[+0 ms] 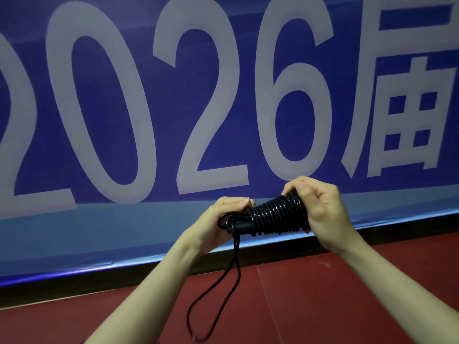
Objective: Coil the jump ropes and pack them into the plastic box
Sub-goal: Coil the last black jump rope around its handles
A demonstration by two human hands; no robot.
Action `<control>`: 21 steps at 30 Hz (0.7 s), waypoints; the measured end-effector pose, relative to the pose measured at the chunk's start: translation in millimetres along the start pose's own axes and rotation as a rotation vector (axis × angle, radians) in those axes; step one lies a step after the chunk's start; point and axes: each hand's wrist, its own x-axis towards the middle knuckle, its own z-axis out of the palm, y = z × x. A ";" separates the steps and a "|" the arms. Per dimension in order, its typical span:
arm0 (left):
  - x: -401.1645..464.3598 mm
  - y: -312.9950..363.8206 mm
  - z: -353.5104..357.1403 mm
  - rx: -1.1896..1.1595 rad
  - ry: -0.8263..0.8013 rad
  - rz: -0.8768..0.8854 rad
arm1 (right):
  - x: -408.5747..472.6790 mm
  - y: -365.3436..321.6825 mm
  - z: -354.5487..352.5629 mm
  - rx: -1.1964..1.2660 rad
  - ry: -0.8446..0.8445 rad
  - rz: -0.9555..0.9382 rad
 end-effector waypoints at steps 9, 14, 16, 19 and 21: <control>-1.1 -6.6 38.4 -0.268 0.366 -0.055 | 2.8 4.2 10.4 0.004 0.210 0.035; -7.5 -9.0 53.0 -0.073 0.516 0.032 | 10.1 9.1 9.8 0.010 0.314 0.092; -9.7 -8.7 57.5 0.081 0.550 0.034 | 13.5 14.2 9.9 -0.038 0.350 0.095; -14.5 -16.3 57.3 0.307 0.587 -0.010 | 19.9 16.2 9.9 -0.031 0.434 0.151; -22.8 -24.3 61.0 0.485 0.557 -0.045 | 27.0 13.7 4.1 0.011 0.516 0.210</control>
